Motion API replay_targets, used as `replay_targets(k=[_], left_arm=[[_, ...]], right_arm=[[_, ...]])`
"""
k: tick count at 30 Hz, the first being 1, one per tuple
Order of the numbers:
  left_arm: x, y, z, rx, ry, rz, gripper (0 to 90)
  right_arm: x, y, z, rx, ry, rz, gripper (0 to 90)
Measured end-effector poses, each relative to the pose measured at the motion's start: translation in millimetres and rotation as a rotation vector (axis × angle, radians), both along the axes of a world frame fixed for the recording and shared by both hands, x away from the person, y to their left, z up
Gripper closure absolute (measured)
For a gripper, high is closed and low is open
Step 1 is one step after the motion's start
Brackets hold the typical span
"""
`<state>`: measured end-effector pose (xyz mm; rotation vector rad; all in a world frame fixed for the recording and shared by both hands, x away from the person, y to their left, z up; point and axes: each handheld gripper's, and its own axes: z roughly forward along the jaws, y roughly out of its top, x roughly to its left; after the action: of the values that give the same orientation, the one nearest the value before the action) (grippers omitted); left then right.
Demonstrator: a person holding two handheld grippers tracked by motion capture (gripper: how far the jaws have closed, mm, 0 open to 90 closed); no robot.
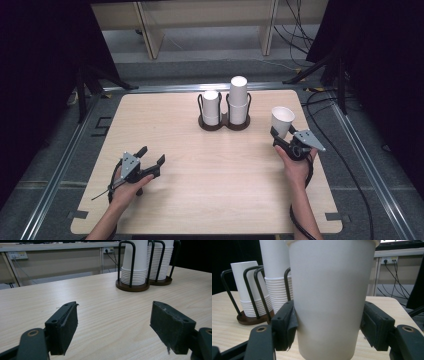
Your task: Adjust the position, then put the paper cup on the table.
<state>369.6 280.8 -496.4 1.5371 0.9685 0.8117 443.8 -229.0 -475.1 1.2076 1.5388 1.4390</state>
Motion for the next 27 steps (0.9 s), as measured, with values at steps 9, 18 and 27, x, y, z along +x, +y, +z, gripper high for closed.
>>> replay_targets(k=[9, 18, 27], left_arm=[[-2.7, 2.0, -0.6, -0.005, -0.015, 0.001, 21.8], [3.1, -6.4, 1.5, -0.002, -0.027, -0.027, 21.8], [-2.7, -6.7, 4.3, 0.01, -0.021, -0.043, 21.9]], right_arm=[[11.1, -0.4, -2.6, -0.018, 0.043, -0.013, 34.4], [21.3, -5.7, -6.9, -0.101, 0.151, -0.008, 34.5], [30.0, -0.7, -4.2, -0.15, 0.251, -0.065, 34.5]])
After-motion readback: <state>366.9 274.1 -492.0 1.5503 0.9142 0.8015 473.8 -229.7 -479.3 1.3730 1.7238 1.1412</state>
